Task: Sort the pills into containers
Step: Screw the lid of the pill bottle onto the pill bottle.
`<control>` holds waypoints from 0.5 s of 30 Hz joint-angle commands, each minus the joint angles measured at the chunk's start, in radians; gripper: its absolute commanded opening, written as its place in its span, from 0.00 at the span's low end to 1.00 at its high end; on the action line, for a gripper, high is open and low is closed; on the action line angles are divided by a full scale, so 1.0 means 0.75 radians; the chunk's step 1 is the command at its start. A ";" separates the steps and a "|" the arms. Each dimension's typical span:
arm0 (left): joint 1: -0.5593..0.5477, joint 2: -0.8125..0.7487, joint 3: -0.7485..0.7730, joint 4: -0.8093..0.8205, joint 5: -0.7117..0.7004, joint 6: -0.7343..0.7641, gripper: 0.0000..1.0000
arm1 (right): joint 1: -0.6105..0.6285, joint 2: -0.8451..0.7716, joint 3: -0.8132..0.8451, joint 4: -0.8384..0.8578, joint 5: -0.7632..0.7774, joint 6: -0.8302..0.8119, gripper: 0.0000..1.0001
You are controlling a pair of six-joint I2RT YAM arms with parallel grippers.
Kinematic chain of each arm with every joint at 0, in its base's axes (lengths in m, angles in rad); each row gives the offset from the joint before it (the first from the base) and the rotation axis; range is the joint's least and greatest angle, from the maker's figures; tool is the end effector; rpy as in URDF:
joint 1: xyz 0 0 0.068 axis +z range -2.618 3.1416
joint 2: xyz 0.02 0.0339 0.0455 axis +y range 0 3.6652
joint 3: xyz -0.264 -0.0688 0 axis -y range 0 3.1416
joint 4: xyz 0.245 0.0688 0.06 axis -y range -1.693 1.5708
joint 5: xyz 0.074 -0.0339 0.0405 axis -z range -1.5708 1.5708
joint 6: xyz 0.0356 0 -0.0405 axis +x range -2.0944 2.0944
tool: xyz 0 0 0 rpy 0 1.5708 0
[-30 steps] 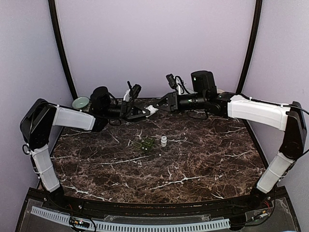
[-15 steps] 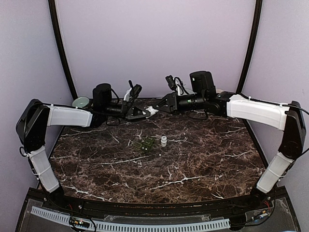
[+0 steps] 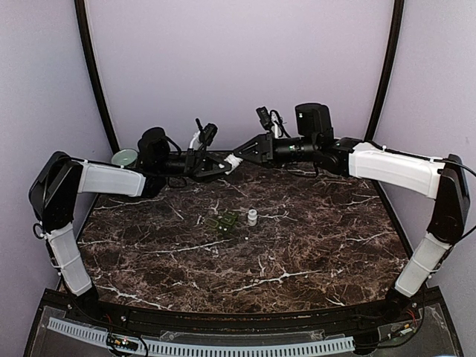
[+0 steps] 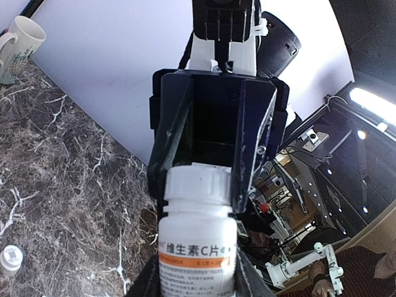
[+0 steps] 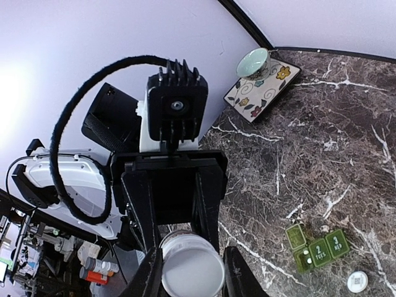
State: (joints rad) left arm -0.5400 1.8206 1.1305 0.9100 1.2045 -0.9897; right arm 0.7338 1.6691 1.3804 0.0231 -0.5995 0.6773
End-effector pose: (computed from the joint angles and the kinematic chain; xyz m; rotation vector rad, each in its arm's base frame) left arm 0.3235 -0.2327 0.2785 0.8748 1.6629 -1.9397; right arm 0.2818 0.2812 0.3369 -0.5355 2.0112 1.4805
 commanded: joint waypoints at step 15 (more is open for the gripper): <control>-0.072 0.048 0.038 0.488 -0.054 -0.307 0.18 | 0.100 0.030 -0.021 0.137 -0.261 0.033 0.00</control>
State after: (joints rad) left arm -0.5404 1.8820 1.1305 1.2453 1.2259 -1.2388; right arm 0.7319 1.6680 1.3800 0.1158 -0.6388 0.6750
